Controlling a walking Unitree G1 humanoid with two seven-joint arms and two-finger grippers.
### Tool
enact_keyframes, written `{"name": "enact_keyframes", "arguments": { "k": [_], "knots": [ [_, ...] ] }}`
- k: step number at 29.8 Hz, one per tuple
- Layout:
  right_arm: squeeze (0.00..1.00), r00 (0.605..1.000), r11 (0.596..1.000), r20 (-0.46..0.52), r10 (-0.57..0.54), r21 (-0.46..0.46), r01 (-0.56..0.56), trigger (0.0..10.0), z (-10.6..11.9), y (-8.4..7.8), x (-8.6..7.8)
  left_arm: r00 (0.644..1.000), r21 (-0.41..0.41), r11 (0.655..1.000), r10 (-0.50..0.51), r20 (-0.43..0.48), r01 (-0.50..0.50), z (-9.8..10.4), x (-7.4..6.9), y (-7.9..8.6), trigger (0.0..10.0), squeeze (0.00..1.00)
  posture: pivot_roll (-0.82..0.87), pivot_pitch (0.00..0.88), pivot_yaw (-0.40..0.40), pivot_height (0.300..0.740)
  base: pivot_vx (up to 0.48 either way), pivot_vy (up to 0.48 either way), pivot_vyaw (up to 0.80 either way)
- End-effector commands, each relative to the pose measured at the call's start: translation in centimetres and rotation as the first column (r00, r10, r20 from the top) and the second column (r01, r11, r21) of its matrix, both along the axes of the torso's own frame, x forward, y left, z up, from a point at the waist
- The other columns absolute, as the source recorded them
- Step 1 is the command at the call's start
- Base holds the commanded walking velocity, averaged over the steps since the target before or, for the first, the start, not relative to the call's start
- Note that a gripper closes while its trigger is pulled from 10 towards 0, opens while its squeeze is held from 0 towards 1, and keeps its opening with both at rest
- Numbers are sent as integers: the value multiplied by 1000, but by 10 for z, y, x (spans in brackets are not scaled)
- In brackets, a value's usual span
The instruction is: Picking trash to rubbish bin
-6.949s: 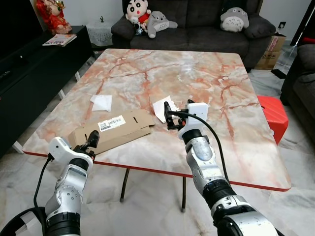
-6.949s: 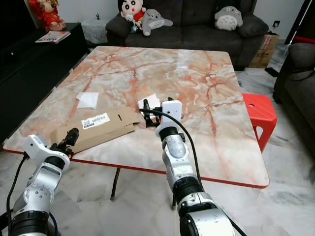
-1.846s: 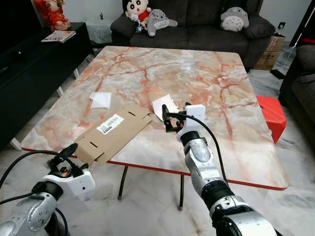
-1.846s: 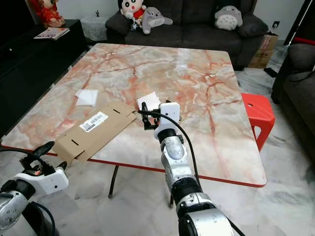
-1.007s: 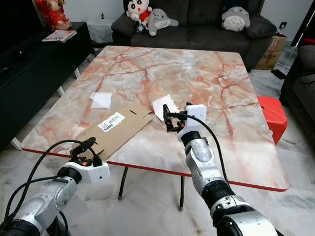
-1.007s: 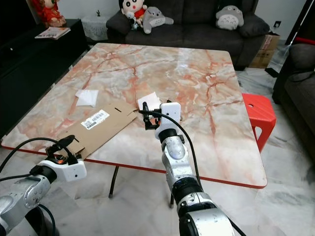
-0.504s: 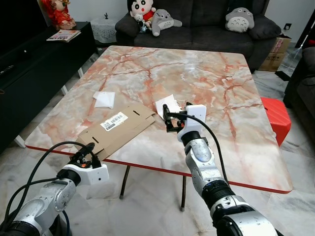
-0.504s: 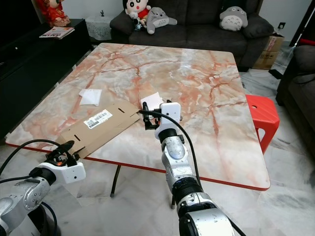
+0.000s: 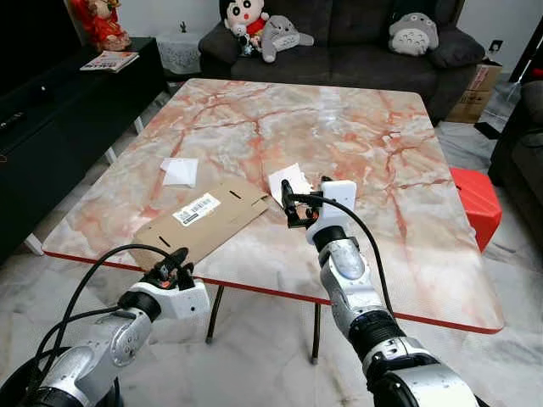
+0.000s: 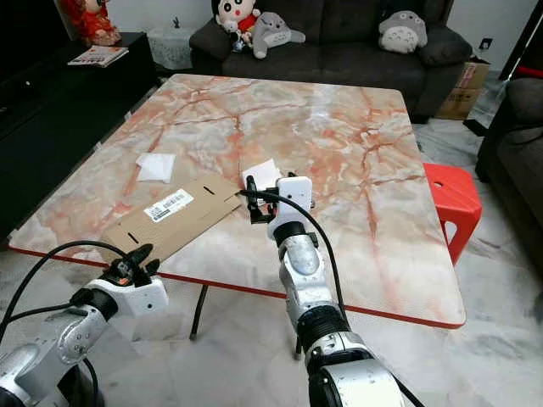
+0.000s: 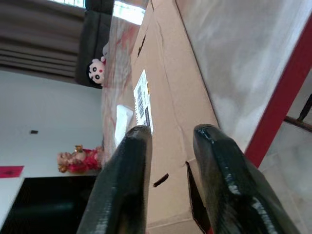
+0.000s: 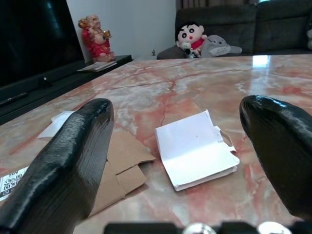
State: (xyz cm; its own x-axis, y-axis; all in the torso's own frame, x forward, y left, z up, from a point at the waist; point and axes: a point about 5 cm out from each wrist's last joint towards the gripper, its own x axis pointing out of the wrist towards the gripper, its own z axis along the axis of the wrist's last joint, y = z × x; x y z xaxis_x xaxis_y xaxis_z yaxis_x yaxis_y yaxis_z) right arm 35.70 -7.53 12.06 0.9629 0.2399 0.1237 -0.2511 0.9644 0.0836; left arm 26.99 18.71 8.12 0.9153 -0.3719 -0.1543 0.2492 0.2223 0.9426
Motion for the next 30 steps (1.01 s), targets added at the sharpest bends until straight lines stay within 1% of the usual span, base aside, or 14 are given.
{"name": "enact_keyframes", "arguments": {
  "k": [1, 3, 6, 10, 11, 12, 13, 16, 22, 26, 30],
  "knots": [
    [0, 1000, 1000, 11, 6, 7, -6, 10000, 5, 2, 2, 1000, -24, 1000, 12, 25, -12, 6, 1, 0, 10000, 0, 27, 33, -9, 740, 0, 0, 0],
    [0, 1000, 1000, 10, 5, 7, -5, 10000, 5, 1, 2, 1000, -15, 1000, 14, 26, -14, 6, 1, 0, 10000, 0, 27, 33, -9, 740, 0, 0, 0],
    [0, 1000, 1000, 10, 5, 7, -5, 10000, 5, 2, 2, 1000, 24, 1000, 17, 14, -17, 1, 0, 2, 10000, 0, 27, 33, -9, 740, 0, 0, 0],
    [0, 1000, 1000, 8, 5, 8, -5, 10000, 4, 2, 2, 1000, 47, 999, 27, 6, -27, -1, -5, 7, 10000, 0, 25, 32, -6, 740, 0, 0, 0],
    [0, 1000, 1000, 8, 5, 7, -5, 10000, 4, 2, 2, 999, 61, 997, 36, 2, -36, -2, -5, 9, 10000, 0, 25, 32, -6, 740, 0, 0, 0],
    [0, 1000, 1000, 7, 6, 7, -6, 10000, 3, 2, 2, 998, 103, 993, 56, 4, -56, -3, -4, 14, 10000, 0, 25, 32, -6, 740, 0, 0, 0],
    [0, 1000, 1000, 6, 6, 6, -6, 10000, 3, 2, 2, 998, 127, 990, 69, 2, -69, -4, -4, 17, 10000, 0, 25, 32, -6, 740, 0, 0, 0],
    [0, 1000, 1000, 6, 7, 7, -7, 10000, 3, 2, 2, 996, 172, 981, 86, 13, -87, -4, -3, 24, 10000, 0, 25, 32, -6, 740, 0, 0, 0],
    [0, 1000, 1000, 8, 7, 7, -7, 10000, 4, 2, 2, 996, 155, 984, 88, 20, -90, 1, 2, 23, 10000, 0, 27, 33, -9, 740, 0, 0, 0],
    [0, 1000, 1000, 7, 8, 7, -8, 10000, 4, 2, 2, 997, 122, 989, 79, -5, -78, -2, 7, 18, 10000, 0, 26, 31, -10, 740, 0, 0, 0],
    [0, 1000, 1000, 7, 9, 6, -9, 10000, 4, 2, 2, 997, 117, 991, 70, -22, -67, -3, 14, 16, 10000, 0, 24, 35, -13, 740, 0, 0, 0]
  ]
}}
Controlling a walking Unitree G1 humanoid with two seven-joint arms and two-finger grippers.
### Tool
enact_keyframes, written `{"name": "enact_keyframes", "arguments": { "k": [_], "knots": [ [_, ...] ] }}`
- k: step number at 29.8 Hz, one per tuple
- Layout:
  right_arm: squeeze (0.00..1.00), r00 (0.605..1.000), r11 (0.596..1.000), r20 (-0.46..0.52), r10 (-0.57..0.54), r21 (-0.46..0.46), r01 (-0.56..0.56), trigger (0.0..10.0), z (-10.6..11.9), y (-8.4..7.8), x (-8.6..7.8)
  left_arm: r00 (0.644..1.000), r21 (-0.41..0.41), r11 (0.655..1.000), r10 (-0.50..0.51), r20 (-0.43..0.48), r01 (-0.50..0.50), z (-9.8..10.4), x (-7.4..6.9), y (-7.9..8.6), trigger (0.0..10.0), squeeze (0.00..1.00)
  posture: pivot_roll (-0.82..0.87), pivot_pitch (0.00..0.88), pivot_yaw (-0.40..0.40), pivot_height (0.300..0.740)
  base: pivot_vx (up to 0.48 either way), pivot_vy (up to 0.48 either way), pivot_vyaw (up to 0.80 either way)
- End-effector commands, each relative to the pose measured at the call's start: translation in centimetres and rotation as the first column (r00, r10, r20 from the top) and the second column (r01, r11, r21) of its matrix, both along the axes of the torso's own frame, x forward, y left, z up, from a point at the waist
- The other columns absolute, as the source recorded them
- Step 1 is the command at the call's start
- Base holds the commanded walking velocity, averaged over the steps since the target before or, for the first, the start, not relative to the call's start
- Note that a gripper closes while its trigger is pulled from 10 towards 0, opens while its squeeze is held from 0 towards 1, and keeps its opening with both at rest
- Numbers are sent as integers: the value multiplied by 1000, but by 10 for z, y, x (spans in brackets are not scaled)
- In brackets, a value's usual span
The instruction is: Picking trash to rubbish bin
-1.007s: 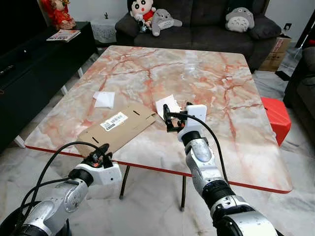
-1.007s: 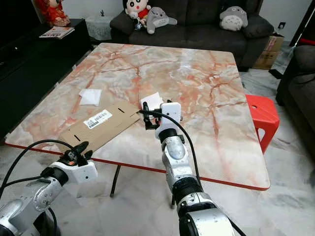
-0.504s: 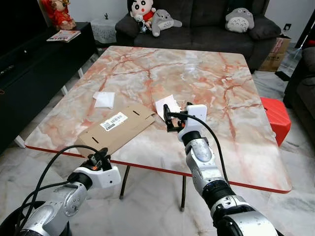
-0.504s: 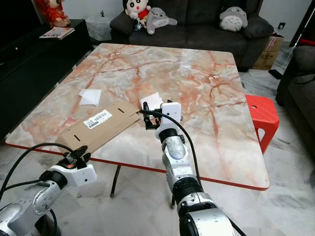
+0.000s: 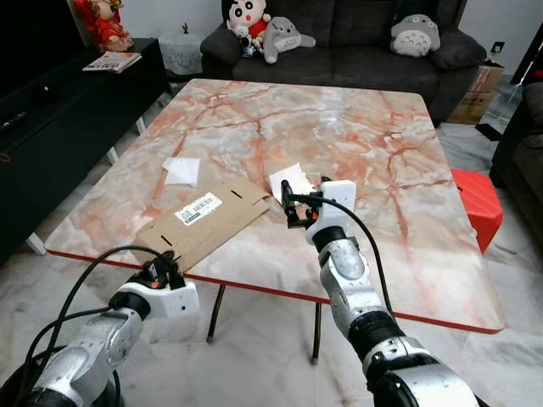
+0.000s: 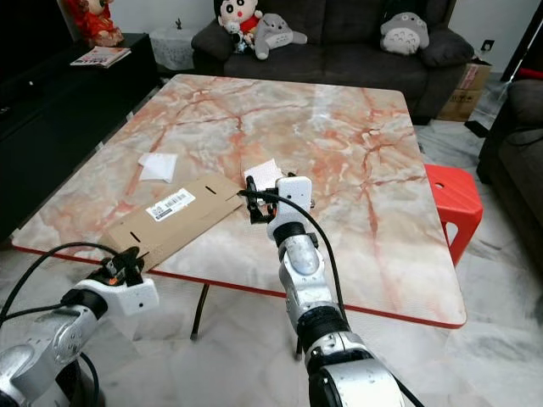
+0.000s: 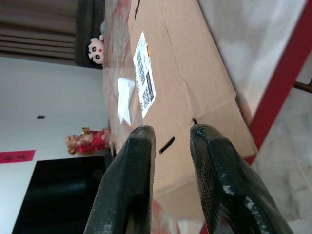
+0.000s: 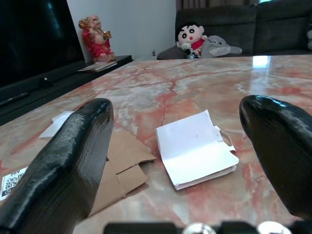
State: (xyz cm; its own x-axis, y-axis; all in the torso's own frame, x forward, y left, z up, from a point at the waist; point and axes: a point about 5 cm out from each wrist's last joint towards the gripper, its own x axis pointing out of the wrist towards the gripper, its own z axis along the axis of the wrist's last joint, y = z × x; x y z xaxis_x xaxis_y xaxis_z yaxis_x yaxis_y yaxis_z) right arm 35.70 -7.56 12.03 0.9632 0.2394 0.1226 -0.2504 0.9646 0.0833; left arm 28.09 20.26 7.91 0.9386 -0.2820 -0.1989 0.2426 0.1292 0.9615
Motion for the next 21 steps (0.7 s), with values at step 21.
{"name": "enact_keyframes", "arguments": {
  "k": [21],
  "knots": [
    [0, 1000, 1000, 8, 10, 4, -10, 10000, 4, 2, 2, 979, -82, 983, 170, 113, -161, 35, 36, 14, 10000, 0, 21, 34, -14, 740, 0, 0, 0]
  ]
}}
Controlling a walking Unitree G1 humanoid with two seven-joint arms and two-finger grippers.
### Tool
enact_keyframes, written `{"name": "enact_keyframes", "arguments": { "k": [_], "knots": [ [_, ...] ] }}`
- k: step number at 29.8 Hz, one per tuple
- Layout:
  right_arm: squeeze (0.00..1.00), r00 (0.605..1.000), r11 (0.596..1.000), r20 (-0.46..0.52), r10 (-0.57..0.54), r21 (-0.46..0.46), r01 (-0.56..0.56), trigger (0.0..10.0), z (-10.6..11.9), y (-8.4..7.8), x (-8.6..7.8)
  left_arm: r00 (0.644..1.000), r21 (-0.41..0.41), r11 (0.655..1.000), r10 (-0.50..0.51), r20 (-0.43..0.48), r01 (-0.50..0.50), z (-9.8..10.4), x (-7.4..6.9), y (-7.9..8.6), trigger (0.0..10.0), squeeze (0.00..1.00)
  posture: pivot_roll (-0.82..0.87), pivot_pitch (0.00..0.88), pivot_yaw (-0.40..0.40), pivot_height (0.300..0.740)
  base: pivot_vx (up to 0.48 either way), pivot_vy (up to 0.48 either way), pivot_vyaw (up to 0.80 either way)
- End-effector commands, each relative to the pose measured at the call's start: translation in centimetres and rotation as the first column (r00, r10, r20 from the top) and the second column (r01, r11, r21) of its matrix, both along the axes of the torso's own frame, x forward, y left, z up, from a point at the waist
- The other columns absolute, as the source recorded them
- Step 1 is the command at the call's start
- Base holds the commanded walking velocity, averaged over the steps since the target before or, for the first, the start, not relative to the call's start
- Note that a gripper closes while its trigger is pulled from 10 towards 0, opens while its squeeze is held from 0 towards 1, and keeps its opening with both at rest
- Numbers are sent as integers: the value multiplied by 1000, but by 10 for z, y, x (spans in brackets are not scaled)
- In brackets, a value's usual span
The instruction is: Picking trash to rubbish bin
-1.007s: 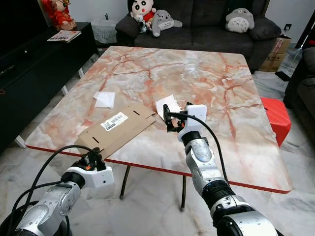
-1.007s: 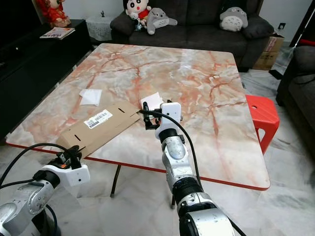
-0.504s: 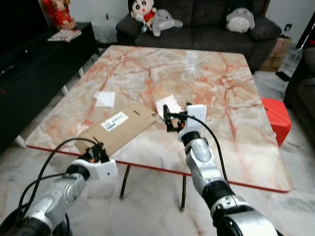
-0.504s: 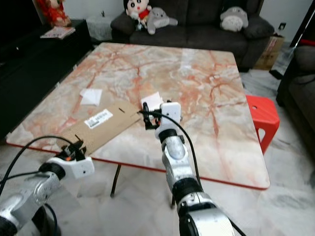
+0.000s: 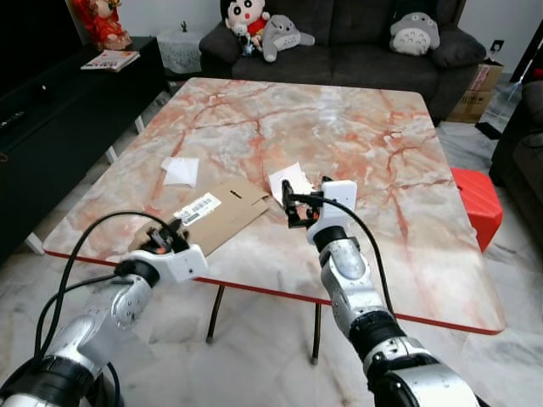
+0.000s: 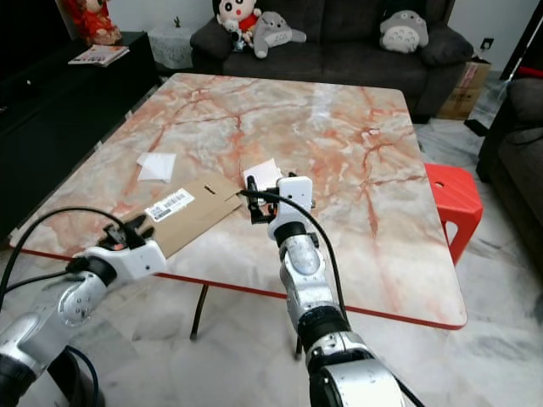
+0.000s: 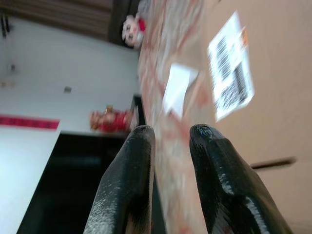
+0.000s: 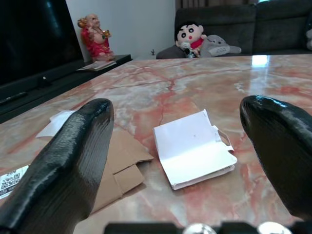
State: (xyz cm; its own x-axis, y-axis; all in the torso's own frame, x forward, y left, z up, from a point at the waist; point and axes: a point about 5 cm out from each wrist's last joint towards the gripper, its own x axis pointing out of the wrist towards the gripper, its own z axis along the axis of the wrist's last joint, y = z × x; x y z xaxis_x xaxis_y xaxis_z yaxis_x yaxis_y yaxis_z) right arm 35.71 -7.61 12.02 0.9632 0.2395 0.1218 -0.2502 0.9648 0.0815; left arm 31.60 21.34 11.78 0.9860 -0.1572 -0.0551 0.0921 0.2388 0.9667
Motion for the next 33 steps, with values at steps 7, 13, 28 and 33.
{"name": "enact_keyframes", "arguments": {
  "k": [7, 13, 28, 33],
  "knots": [
    [0, 1000, 1000, 6, 7, 3, -7, 10000, 3, 1, 2, 996, -39, 998, 44, -81, -47, -13, 6, 1, 10000, 0, 21, 34, -14, 740, 0, 0, 0],
    [0, 1000, 1000, 7, 6, 4, -6, 10000, 3, 1, 1, 987, -119, 990, 56, -147, -74, -23, 11, -2, 10000, 0, 12, 33, -10, 740, 0, 0, 0],
    [0, 1000, 1000, 3, 6, 4, -6, 10000, 1, 1, 0, 944, -296, 954, -53, -326, -49, -36, -10, -12, 10000, 0, 8, 33, 3, 740, 0, 0, 0],
    [0, 1000, 1000, 3, 4, 4, -5, 10000, 1, 0, 0, 942, -297, 954, -70, -327, -33, -31, -21, -9, 10000, 0, 9, 32, 6, 740, 0, 0, 0]
  ]
}}
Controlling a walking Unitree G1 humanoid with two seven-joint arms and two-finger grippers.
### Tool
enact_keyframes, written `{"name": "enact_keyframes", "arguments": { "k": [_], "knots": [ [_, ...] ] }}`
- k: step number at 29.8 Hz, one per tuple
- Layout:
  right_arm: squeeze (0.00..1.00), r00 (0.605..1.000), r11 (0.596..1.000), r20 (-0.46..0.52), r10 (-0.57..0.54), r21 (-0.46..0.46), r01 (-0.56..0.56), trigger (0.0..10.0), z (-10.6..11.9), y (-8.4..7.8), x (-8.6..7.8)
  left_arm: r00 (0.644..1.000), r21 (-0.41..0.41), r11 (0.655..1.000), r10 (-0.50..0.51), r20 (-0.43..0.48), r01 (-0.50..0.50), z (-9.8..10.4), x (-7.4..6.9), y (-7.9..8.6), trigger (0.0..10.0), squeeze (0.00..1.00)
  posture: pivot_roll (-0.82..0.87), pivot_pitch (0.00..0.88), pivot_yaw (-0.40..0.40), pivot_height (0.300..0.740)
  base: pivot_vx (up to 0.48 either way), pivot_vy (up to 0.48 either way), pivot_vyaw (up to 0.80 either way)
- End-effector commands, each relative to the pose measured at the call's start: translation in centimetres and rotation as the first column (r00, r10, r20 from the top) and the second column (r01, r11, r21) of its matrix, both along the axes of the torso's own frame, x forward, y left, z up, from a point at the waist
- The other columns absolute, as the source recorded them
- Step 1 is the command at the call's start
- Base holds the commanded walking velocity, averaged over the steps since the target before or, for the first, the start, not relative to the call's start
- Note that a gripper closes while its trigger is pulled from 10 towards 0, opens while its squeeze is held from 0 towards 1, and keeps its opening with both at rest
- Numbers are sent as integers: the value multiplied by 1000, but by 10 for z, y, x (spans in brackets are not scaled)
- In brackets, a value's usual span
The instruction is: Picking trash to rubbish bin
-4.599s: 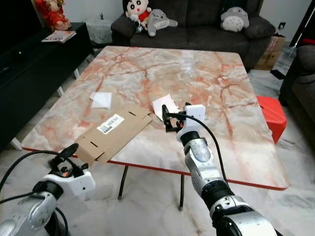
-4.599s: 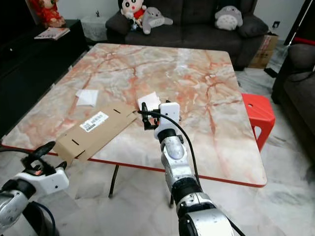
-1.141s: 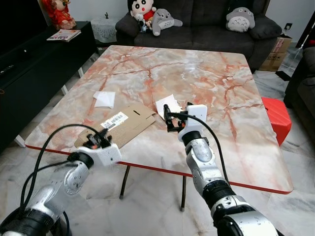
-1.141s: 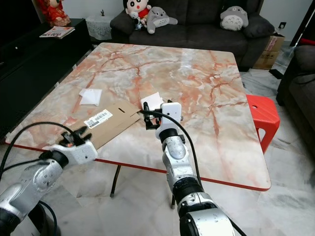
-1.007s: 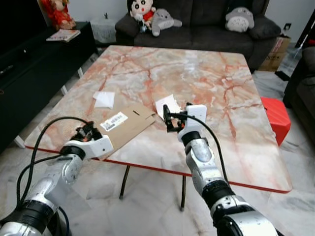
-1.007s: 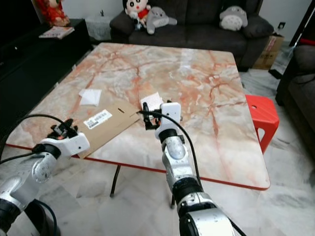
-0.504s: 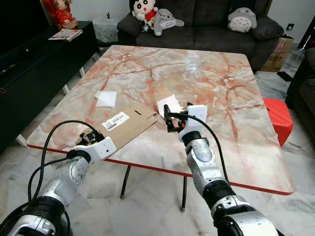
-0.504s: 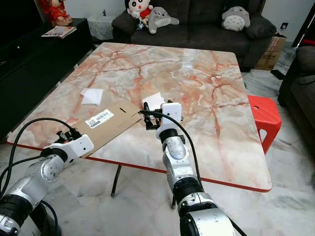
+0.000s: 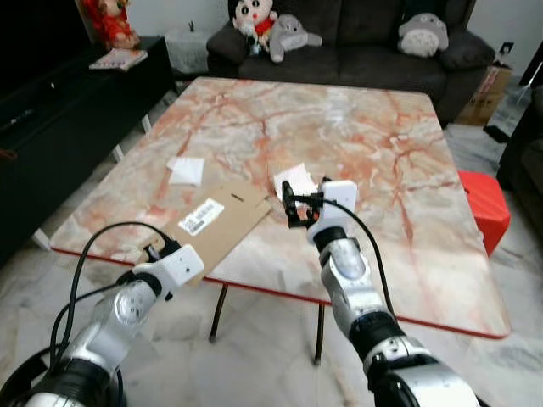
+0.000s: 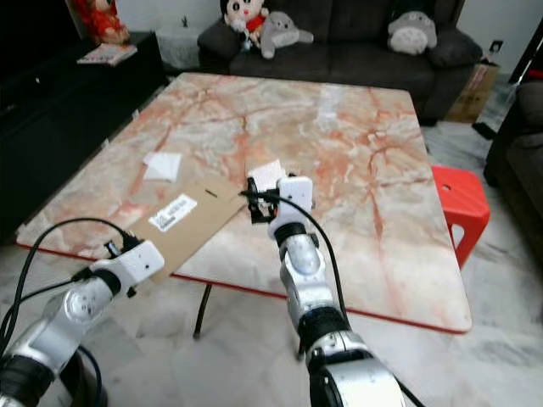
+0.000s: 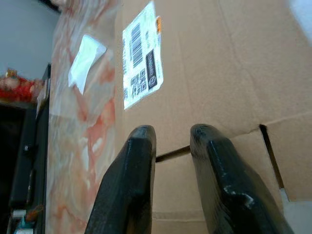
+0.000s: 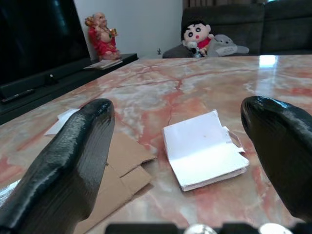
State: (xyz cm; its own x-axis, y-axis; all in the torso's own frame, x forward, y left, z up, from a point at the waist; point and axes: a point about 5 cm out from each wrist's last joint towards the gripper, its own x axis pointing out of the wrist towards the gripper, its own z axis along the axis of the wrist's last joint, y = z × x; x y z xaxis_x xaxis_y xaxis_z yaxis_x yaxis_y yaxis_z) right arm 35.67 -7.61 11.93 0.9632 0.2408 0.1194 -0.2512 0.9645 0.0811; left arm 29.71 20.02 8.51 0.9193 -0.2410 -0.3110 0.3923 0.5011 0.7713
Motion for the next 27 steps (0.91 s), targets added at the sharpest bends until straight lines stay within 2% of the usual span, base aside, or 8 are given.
{"name": "enact_keyframes", "arguments": {
  "k": [1, 10, 15, 16, 22, 23, 24, 27],
  "knots": [
    [0, 1000, 1000, 5, 3, 5, -3, 10000, 1, 0, 0, 1000, 1, 1000, 0, -17, 0, 4, -6, 5, 10000, 0, 9, 32, 6, 740, 0, 0, 0],
    [0, 1000, 1000, 6, 10, 6, -10, 10000, 2, 2, 0, 1000, 46, 999, -5, 14, 5, 18, -23, 6, 10000, 0, 19, 24, 5, 740, 0, 0, 0],
    [0, 1000, 1000, 7, 12, 9, -12, 10000, 2, 3, 0, 978, 122, 992, -7, 210, -19, 45, -21, 7, 10000, 0, 27, 24, 1, 740, 0, 0, 0],
    [0, 1000, 1000, 7, 12, 9, -12, 10000, 2, 3, 0, 978, 122, 992, -7, 210, -19, 45, -21, 7, 10000, 0, 27, 24, 1, 740, 0, 0, 0],
    [0, 1000, 1000, 6, 13, 13, -13, 10000, 3, 4, 1, 963, 250, 965, -133, 235, 72, 42, -33, -1, 10000, 0, 34, 31, 2, 740, 0, 0, 0],
    [0, 1000, 1000, 6, 13, 13, -13, 10000, 2, 4, 0, 961, 294, 952, -157, 229, 86, 38, -36, -1, 10000, 43, 34, 32, 3, 740, 0, 0, 0],
    [0, 1000, 1000, 5, 13, 14, -13, 10000, 2, 5, 0, 957, 340, 935, -184, 223, 101, 34, -41, -1, 10000, 1000, 34, 32, 3, 740, 0, 0, 0],
    [0, 1000, 1000, 4, 12, 16, -12, 10000, 2, 5, 0, 955, 325, 941, -175, 240, 91, 33, -44, 0, 10000, 1000, 36, 35, 2, 740, 0, 0, 0]
  ]
}}
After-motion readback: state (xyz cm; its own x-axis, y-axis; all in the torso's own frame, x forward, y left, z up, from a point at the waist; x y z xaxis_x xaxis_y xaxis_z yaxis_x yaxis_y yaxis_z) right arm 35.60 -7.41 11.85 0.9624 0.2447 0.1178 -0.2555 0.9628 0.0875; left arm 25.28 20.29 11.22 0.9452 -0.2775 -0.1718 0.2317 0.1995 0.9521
